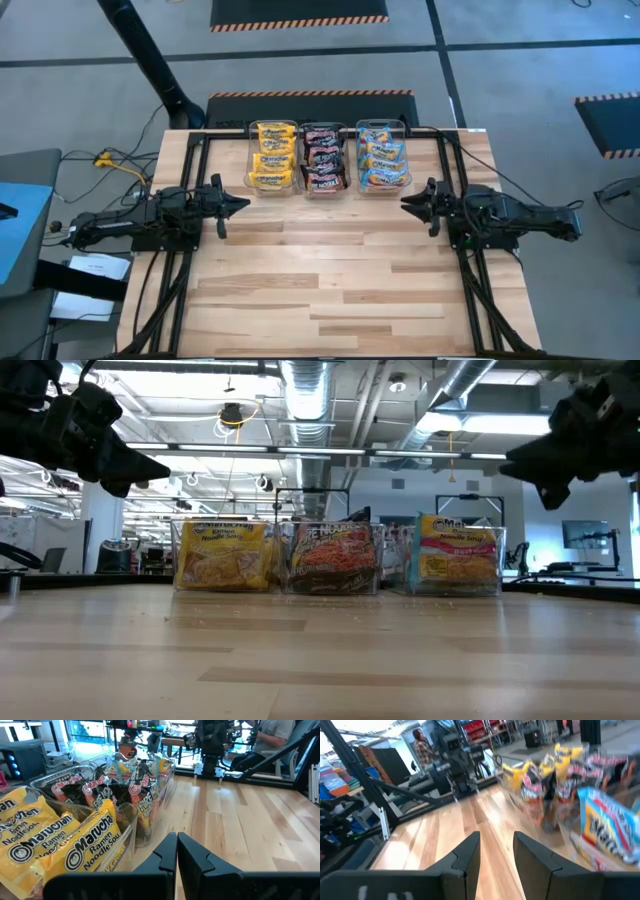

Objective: Sort Maruchan noodles
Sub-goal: Return to Home Position

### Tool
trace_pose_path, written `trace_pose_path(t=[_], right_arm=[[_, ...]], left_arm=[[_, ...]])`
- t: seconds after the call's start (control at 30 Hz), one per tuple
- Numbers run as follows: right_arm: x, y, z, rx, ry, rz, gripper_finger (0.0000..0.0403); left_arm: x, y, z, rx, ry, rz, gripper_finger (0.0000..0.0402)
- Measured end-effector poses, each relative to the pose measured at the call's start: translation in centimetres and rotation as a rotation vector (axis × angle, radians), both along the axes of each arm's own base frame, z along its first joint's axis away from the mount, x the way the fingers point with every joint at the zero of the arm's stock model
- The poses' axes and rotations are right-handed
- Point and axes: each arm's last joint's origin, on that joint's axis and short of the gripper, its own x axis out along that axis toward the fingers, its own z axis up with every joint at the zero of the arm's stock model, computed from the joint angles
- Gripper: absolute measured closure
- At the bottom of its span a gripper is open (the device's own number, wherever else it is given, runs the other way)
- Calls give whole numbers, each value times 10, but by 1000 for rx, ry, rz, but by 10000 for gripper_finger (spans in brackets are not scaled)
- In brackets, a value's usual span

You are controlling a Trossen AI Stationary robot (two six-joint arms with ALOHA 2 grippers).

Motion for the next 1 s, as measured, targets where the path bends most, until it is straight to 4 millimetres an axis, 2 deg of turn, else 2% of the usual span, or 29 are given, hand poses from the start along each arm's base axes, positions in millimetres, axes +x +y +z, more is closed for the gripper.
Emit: trace_pose_path(t=[0.4, 1.0], right_arm=[[4, 0, -8, 45, 39, -2, 262], [4, 0, -9, 44, 45, -1, 262]], left_arm=[[0, 0, 0, -3, 0, 0, 402], [0, 0, 0, -3, 0, 0, 401]])
